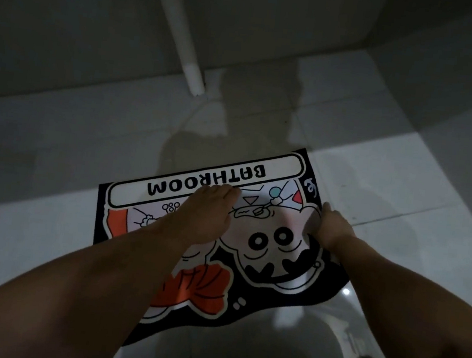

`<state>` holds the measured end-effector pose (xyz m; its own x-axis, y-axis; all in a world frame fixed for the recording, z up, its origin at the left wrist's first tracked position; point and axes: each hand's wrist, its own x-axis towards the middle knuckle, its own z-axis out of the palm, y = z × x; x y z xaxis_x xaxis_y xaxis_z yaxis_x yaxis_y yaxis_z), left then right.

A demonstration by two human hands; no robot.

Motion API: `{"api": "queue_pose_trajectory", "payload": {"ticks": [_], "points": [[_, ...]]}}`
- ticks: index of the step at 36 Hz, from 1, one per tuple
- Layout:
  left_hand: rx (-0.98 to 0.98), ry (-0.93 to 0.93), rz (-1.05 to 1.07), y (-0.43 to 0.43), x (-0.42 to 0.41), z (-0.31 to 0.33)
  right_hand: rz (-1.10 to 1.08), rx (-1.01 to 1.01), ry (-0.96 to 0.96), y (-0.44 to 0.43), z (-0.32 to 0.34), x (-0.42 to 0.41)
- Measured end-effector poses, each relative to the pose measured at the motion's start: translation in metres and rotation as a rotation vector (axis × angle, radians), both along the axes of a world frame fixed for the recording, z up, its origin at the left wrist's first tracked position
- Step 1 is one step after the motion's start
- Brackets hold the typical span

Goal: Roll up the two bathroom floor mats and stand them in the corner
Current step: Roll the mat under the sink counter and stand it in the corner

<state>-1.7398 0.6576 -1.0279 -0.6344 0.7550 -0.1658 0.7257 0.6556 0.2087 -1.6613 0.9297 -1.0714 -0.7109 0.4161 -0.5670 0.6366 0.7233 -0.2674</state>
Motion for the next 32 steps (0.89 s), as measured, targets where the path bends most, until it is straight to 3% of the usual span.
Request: {"api": "queue_pose_trajectory", "payload": {"ticks": [4,11,19,25,32], "points": [[0.012,-0.017,0.005,0.004,-0.002,0.006,-0.068,-0.033,0.043,-0.008,0.003,-0.009],[0.021,-0.015,-0.028,0.017,-0.007,0.018,0.127,0.043,0.056,-0.028,0.007,-0.014],[0.158,0.069,0.092,0.036,-0.042,0.06,0.67,0.415,0.304,-0.006,0.102,-0.065],[0.207,0.146,0.166,0.042,-0.058,0.088,1.01,0.529,0.396,-0.029,0.183,-0.098],[0.247,-0.036,0.199,0.039,-0.06,0.107,1.28,0.537,0.567,-0.049,0.222,-0.086]]}}
